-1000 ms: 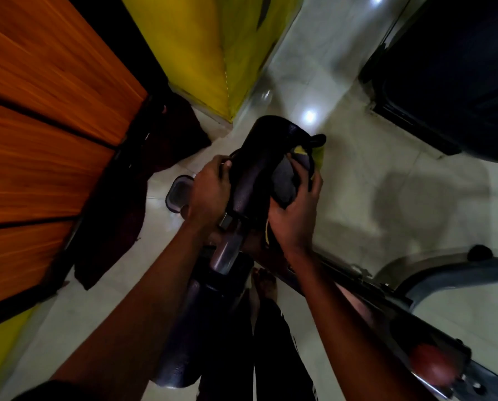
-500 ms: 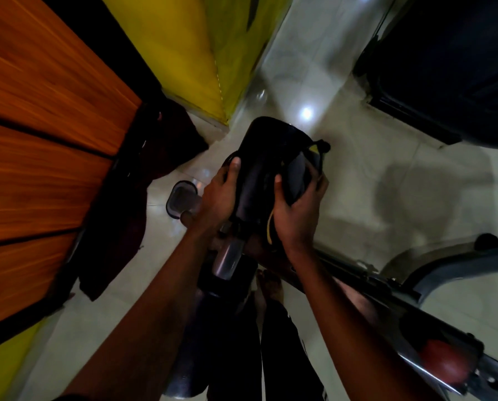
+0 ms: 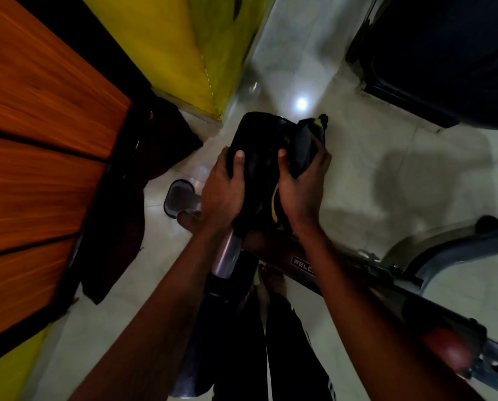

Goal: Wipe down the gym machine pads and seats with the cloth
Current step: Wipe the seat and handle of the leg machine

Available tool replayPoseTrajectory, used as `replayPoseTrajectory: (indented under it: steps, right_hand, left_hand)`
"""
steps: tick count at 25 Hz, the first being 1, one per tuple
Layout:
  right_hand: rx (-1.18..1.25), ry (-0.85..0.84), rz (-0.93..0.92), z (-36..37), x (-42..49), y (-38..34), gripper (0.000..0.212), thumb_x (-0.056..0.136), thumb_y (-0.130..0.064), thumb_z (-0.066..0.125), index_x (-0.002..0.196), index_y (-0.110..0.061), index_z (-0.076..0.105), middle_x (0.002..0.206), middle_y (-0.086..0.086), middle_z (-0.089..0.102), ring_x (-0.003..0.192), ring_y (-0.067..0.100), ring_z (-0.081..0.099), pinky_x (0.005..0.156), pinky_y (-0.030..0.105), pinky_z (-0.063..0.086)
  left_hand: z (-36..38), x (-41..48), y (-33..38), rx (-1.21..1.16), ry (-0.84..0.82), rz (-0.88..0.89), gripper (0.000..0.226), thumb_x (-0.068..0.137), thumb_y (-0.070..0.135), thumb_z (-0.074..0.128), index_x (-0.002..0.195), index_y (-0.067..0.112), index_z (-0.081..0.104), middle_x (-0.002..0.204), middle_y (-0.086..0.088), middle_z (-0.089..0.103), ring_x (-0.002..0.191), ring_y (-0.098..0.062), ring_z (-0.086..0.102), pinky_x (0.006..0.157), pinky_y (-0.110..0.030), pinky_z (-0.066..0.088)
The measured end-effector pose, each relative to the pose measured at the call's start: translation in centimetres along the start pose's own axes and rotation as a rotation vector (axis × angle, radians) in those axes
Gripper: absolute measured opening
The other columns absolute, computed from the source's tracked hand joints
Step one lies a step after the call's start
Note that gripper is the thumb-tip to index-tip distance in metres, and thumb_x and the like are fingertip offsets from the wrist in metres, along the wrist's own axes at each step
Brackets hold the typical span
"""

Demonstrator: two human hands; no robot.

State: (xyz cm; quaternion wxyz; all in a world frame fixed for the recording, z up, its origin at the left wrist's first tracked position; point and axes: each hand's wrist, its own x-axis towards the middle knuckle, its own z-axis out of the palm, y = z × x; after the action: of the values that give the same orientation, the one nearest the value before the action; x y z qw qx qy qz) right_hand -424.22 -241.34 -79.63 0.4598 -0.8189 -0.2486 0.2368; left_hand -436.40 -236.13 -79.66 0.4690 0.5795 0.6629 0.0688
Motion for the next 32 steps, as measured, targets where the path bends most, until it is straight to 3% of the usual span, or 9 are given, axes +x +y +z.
replayPoseTrajectory:
  steps: [4, 9, 12, 15, 18, 20, 24, 29, 32]
  right_hand:
    - [0.027, -0.008, 0.033, -0.2, -4.0, 0.6, 0.061, 0.086, -0.047, 0.065, 0.140, -0.027, 0.045, 0.144, 0.000, 0.042, 0.127, 0.011, 0.053, 0.095, 0.017, 0.041]
    - [0.100, 0.035, 0.207, 0.0, -0.2, 1.5, 0.062, 0.095, -0.029, 0.066, 0.147, -0.010, 0.037, 0.141, 0.003, 0.049, 0.128, 0.008, 0.049, 0.084, -0.008, 0.025]
    - [0.081, 0.014, 0.236, -0.2, 1.2, 1.8, 0.062, 0.098, -0.031, 0.061, 0.149, -0.008, 0.035, 0.146, 0.008, 0.049, 0.123, 0.002, 0.045, 0.080, -0.010, 0.022]
    - [0.051, 0.012, 0.216, -0.4, 0.6, 1.0, 0.063, 0.097, -0.035, 0.063, 0.148, -0.010, 0.036, 0.146, 0.009, 0.046, 0.126, 0.010, 0.044, 0.087, 0.000, 0.027]
    - [0.001, 0.012, 0.159, -0.2, -1.5, 0.2, 0.063, 0.092, -0.040, 0.066, 0.145, -0.016, 0.040, 0.144, 0.006, 0.045, 0.128, 0.017, 0.051, 0.094, 0.015, 0.035]
    - [-0.031, 0.004, 0.083, -0.2, -3.1, -0.2, 0.062, 0.088, -0.046, 0.066, 0.142, -0.028, 0.042, 0.142, 0.001, 0.042, 0.125, 0.020, 0.055, 0.094, 0.022, 0.043]
    - [-0.032, -0.005, 0.059, 0.1, -3.6, -0.1, 0.061, 0.080, -0.051, 0.062, 0.136, -0.036, 0.043, 0.140, -0.005, 0.042, 0.120, 0.023, 0.060, 0.092, 0.028, 0.049]
    - [0.001, 0.030, 0.146, 0.0, -1.8, 0.6, 0.065, 0.091, -0.045, 0.065, 0.145, -0.021, 0.039, 0.141, 0.000, 0.046, 0.124, 0.019, 0.054, 0.091, 0.023, 0.042]
    - [0.009, 0.020, 0.240, -0.4, 1.1, 0.7, 0.068, 0.094, -0.041, 0.064, 0.149, -0.014, 0.035, 0.143, 0.009, 0.049, 0.130, 0.025, 0.052, 0.096, 0.025, 0.039]
  left_hand:
    - [-1.1, 3.1, -3.2, -0.346, -0.270, -0.201, 0.087, 0.075, 0.087, 0.048, 0.137, 0.027, 0.057, 0.138, 0.005, 0.059, 0.132, -0.014, 0.050, 0.118, -0.038, 0.029]
    - [-2.3, 0.4, 0.2, 0.020, 0.129, 0.165, 0.042, 0.105, 0.038, 0.039, 0.136, 0.014, 0.054, 0.134, -0.010, 0.058, 0.122, -0.025, 0.056, 0.101, -0.035, 0.044]
    - [-0.2, -1.0, 1.5, 0.007, 0.017, 0.048, 0.068, 0.099, 0.062, 0.027, 0.151, 0.019, 0.035, 0.150, -0.008, 0.045, 0.138, -0.026, 0.041, 0.114, -0.042, 0.033]
    - [0.7, -1.2, 2.6, 0.122, 0.050, 0.009, 0.080, 0.090, 0.076, 0.025, 0.150, 0.023, 0.031, 0.150, -0.009, 0.043, 0.137, -0.029, 0.041, 0.110, -0.044, 0.034]
    - [-0.8, 1.6, 1.0, -0.134, -0.141, -0.126, 0.084, 0.078, 0.089, 0.031, 0.135, 0.032, 0.054, 0.135, 0.000, 0.060, 0.124, -0.022, 0.055, 0.105, -0.032, 0.037]
    - [-1.3, 3.2, -0.7, -0.244, -0.209, -0.191, 0.101, 0.061, 0.100, 0.035, 0.127, 0.029, 0.064, 0.125, 0.001, 0.067, 0.116, -0.018, 0.062, 0.108, -0.037, 0.042]
    - [-1.7, 3.1, -0.3, 0.012, 0.133, 0.097, 0.053, 0.096, 0.056, 0.041, 0.114, 0.012, 0.064, 0.110, -0.010, 0.066, 0.102, -0.027, 0.063, 0.089, -0.041, 0.050]
    - [1.5, -1.0, 1.9, 0.071, 0.093, 0.051, 0.069, 0.096, 0.064, 0.022, 0.150, 0.022, 0.033, 0.149, -0.008, 0.045, 0.137, -0.029, 0.041, 0.112, -0.048, 0.034]
    - [0.6, -0.2, 1.8, 0.038, 0.069, 0.015, 0.067, 0.095, 0.067, 0.020, 0.146, 0.029, 0.039, 0.146, -0.005, 0.049, 0.134, -0.029, 0.045, 0.110, -0.046, 0.035]
